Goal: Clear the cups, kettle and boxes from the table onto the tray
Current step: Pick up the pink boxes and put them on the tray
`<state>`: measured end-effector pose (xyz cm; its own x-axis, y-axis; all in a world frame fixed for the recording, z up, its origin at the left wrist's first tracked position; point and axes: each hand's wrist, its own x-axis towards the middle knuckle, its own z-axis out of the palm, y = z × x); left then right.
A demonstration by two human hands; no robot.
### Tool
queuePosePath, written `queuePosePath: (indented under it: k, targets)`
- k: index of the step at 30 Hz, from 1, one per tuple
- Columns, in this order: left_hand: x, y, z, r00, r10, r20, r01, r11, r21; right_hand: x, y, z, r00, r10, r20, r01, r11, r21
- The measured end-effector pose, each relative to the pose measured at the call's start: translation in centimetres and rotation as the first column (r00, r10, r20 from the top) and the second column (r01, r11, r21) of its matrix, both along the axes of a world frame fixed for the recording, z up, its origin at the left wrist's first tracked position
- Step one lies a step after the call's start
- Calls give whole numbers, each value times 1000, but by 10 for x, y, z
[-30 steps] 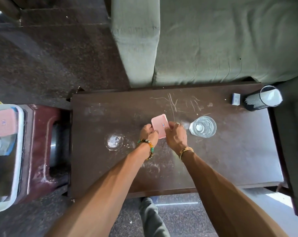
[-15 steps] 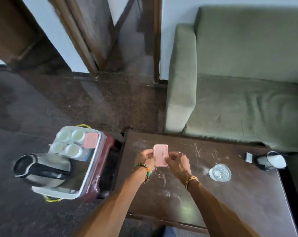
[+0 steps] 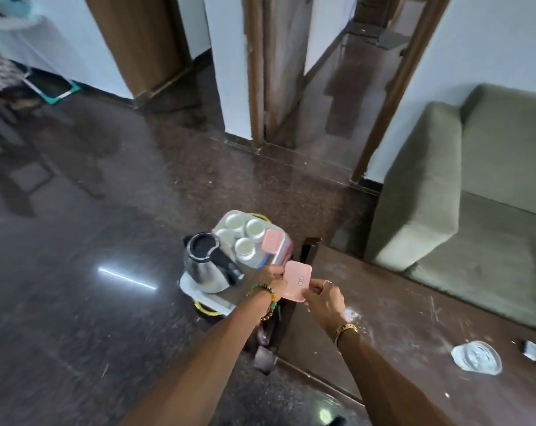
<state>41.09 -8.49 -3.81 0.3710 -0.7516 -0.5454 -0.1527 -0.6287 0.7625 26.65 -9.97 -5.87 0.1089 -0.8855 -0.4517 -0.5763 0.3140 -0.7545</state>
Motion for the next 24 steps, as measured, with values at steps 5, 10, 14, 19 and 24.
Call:
queuePosePath:
  k: [5, 10, 14, 19, 24]
  targets:
    - [56, 17, 19, 979, -144, 145, 140, 989, 36, 54, 16, 7, 1000, -15, 12, 15, 1000, -6]
    - [76, 5, 22, 990, -109, 94, 107, 994, 28, 76, 2, 13, 998, -48, -28, 47, 999, -26]
    - [79, -13, 12, 981, -163, 108, 157, 986, 62, 82, -16, -1, 996, -60, -60, 59, 998, -18]
    - [81, -39, -8, 980, -172, 104, 158, 978, 133, 90, -34, -21, 996, -48, -75, 50, 999, 20]
    - [81, -66, -41, 975, -193, 113, 162, 957, 239, 95, -52, -55, 995, 0, -102, 7, 998, 68]
